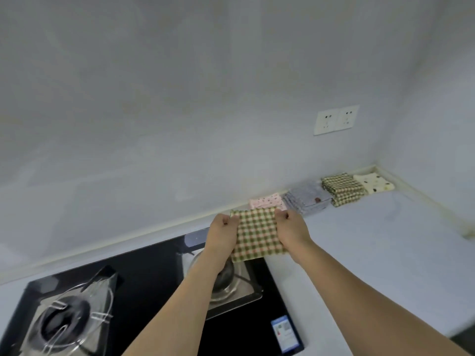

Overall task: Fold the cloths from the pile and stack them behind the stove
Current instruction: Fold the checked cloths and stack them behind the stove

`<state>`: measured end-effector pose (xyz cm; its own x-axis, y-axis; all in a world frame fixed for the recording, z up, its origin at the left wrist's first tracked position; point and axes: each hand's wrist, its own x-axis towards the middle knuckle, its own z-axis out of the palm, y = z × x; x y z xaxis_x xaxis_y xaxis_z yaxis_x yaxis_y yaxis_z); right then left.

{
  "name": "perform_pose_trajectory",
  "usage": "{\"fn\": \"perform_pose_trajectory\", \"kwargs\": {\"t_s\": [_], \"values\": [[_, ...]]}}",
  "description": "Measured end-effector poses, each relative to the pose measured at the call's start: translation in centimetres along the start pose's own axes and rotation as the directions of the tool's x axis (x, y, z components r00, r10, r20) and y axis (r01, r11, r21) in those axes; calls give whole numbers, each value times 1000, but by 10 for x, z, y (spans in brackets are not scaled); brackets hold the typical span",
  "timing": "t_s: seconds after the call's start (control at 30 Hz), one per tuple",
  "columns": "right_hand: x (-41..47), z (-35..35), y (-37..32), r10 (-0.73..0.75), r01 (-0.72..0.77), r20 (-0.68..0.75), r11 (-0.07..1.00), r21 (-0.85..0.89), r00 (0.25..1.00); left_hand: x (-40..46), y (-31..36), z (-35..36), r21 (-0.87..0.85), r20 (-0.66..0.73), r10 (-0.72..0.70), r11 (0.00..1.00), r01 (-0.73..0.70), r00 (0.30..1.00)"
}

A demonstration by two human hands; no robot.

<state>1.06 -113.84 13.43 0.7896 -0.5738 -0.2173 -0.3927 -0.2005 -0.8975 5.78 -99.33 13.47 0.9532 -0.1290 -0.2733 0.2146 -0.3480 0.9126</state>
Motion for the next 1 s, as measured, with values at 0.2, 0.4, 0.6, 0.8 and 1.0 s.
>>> {"fn": "perform_pose_trajectory", "kwargs": {"t_s": [0.2,0.4,0.6,0.8,1.0], "values": [[60,-63,6,187,-193,67,976,102,980,36,33,74,-64,33,-11,998,13,999],[143,-152,27,235,-229,-44,967,112,971,78,71,193,-107,141,-88,989,104,986],[264,-237,50,191,-188,-68,981,55,979,140,115,317,-115,134,-129,983,145,983],[360,-276,77,192,-188,-46,979,77,980,206,141,401,-16,98,-141,990,143,985],[417,-281,96,207,-206,-20,978,31,978,261,132,442,10,70,-191,982,191,979]]}}
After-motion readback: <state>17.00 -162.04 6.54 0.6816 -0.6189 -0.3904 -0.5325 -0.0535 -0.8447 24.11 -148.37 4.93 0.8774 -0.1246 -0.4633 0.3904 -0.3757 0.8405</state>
